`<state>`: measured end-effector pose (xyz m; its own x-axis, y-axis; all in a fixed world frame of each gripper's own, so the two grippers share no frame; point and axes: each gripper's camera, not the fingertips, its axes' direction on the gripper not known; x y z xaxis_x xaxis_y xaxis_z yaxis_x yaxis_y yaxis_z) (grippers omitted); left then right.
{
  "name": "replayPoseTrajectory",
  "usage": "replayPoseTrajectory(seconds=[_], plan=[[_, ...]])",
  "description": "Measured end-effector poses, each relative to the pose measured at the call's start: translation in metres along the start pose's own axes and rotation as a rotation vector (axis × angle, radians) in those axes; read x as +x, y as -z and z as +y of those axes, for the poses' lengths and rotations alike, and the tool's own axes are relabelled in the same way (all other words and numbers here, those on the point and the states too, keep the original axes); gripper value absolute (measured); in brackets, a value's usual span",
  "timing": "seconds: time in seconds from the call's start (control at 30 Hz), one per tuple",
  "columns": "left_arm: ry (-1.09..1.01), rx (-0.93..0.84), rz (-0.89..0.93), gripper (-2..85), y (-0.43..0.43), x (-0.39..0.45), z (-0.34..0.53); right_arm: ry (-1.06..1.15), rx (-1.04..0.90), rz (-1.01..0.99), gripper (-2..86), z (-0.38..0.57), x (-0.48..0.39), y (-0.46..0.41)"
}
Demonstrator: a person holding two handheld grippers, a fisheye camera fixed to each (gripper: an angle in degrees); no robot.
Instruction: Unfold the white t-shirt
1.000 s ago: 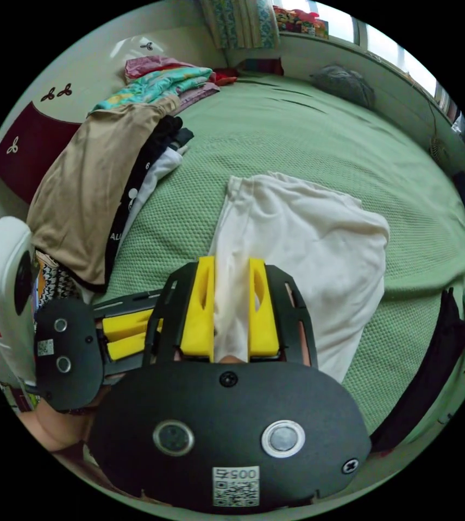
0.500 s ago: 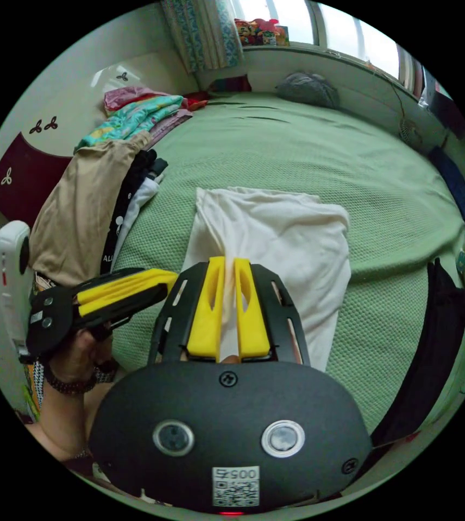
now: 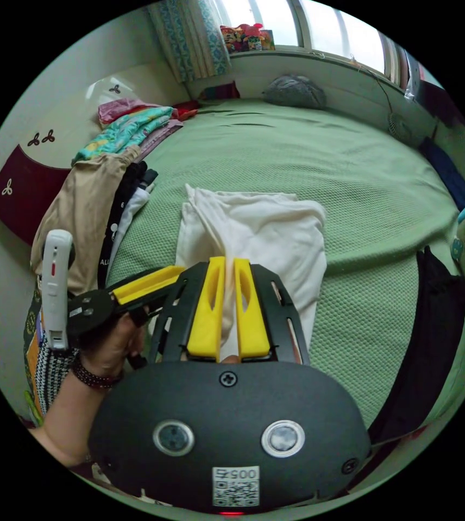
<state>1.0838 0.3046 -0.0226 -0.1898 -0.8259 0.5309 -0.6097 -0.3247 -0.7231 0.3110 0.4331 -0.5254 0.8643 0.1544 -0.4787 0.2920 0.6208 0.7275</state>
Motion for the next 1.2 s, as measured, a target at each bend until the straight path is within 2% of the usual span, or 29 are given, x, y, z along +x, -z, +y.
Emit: replayPoseTrajectory(seconds=[0.2, 0.37, 0.57, 1.2], plan=[[-0.009, -0.023, -0.045, 4.6, 0.008, 0.014, 0.007, -0.006, 0.008, -0.012, -0.6, 0.006, 0.015, 0.014], [0.001, 0.064, -0.054, 4.0, 0.033, 0.019, 0.015, -0.043, 0.052, 0.046, 1.4, 0.011, 0.032, 0.032], [0.029, 0.130, -0.213, 4.1, 0.058, 0.021, 0.029, -0.149, 0.091, -0.003, 1.6, 0.017, 0.069, 0.052], [0.179, 0.187, -0.304, 4.2, 0.109, 0.008, 0.064, -0.364, 0.112, 0.073, -0.7, 0.027, 0.162, 0.082]])
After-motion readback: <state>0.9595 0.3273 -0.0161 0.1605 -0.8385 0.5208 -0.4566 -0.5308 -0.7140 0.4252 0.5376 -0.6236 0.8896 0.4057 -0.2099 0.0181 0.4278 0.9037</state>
